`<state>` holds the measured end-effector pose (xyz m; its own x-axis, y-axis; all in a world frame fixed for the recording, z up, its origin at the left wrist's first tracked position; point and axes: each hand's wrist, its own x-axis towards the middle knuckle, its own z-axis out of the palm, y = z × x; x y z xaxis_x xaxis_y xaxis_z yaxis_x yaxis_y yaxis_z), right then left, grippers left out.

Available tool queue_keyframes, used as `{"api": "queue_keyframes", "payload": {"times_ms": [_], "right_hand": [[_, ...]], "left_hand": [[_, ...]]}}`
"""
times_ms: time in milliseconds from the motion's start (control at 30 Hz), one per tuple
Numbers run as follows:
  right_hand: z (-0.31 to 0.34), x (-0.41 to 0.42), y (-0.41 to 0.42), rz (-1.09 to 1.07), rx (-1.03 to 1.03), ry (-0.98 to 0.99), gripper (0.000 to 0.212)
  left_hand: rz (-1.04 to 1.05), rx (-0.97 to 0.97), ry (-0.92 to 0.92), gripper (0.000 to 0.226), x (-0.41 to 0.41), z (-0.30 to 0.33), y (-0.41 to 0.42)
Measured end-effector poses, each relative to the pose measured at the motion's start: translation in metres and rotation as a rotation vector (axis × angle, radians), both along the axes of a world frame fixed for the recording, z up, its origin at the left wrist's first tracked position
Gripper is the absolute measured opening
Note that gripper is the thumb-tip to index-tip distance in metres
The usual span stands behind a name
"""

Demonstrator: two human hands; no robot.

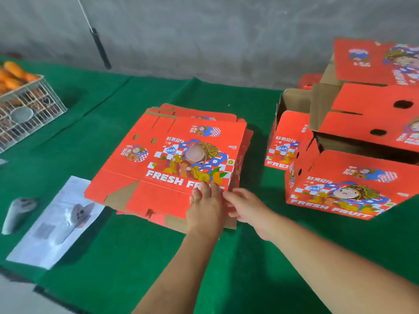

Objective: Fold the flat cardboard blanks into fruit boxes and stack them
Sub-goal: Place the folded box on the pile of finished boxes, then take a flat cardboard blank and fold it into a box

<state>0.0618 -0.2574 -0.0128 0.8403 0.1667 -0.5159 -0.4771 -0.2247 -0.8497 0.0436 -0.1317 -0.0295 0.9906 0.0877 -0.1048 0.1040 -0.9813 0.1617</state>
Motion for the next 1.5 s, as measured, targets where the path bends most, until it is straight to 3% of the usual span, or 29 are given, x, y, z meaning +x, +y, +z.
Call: {"api": "queue_keyframes", "payload": {"times_ms": [167,367,433,500,600,633,700,767,833,867,967,1000,1100,1200,1267,1500], "right_hand": [[0.014,0.004,-0.016,-0.311,0.202,-0.005,0.018],[0.040,-0.021,-0.085,-0.495,0.300,-0.134,0.026],[0.045,-0.041,-0.112,-0.521,0.319,-0.212,0.028],[0.041,-0.065,-0.133,-0.543,0.359,-0.258,0.032],[0.036,-0.100,-0.162,-0.568,0.401,-0.282,0.036],[0.036,-0.109,-0.174,-0.586,0.395,-0.292,0.036],[0.041,-0.122,-0.202,-0.636,0.369,-0.320,0.034],[0.048,-0.132,-0.225,-0.658,0.321,-0.325,0.032],[0.050,-0.141,-0.240,-0.703,0.256,-0.311,0.030],[0.050,-0.145,-0.245,-0.749,0.230,-0.310,0.024],[0.050,-0.159,-0.259,-0.875,0.167,-0.343,0.010],[0.051,-0.165,-0.264,-0.895,0.147,-0.359,0.009],[0.059,-0.177,-0.272,-0.886,0.075,-0.388,0.016],[0.059,-0.178,-0.262,-0.723,-0.028,-0.383,0.047],[0.053,-0.180,-0.257,-0.750,-0.003,-0.379,0.058],[0.048,-0.210,-0.259,-0.858,0.015,-0.408,0.035]], "left_hand": [[-0.120,-0.188,-0.083,0.043,-0.034,0.020,-0.052],[-0.313,-0.696,-0.308,0.048,-0.063,0.005,-0.070],[-0.253,-0.772,-0.368,0.046,-0.057,0.002,-0.056],[-0.048,-0.750,-0.417,0.057,-0.045,0.001,-0.037],[0.366,-0.705,-0.317,0.090,-0.023,0.003,-0.004],[0.418,-0.729,-0.278,0.096,-0.019,0.004,0.005],[0.340,-0.958,-0.239,0.091,-0.015,0.006,0.013],[0.261,-1.179,-0.162,0.052,-0.018,0.012,0.005],[0.208,-1.270,-0.154,0.020,-0.021,0.016,-0.009],[0.208,-1.312,-0.154,0.022,-0.024,0.019,-0.016],[0.205,-1.412,-0.104,0.086,-0.035,0.024,-0.036],[0.195,-1.429,-0.084,0.094,-0.039,0.024,-0.041],[0.089,-1.523,-0.010,0.084,-0.054,0.020,-0.054],[-0.059,-1.571,0.183,0.080,-0.072,0.016,-0.070],[-0.085,-1.609,0.266,0.079,-0.081,0.016,-0.080],[0.195,-1.713,0.046,0.064,-0.096,0.015,-0.088]]}}
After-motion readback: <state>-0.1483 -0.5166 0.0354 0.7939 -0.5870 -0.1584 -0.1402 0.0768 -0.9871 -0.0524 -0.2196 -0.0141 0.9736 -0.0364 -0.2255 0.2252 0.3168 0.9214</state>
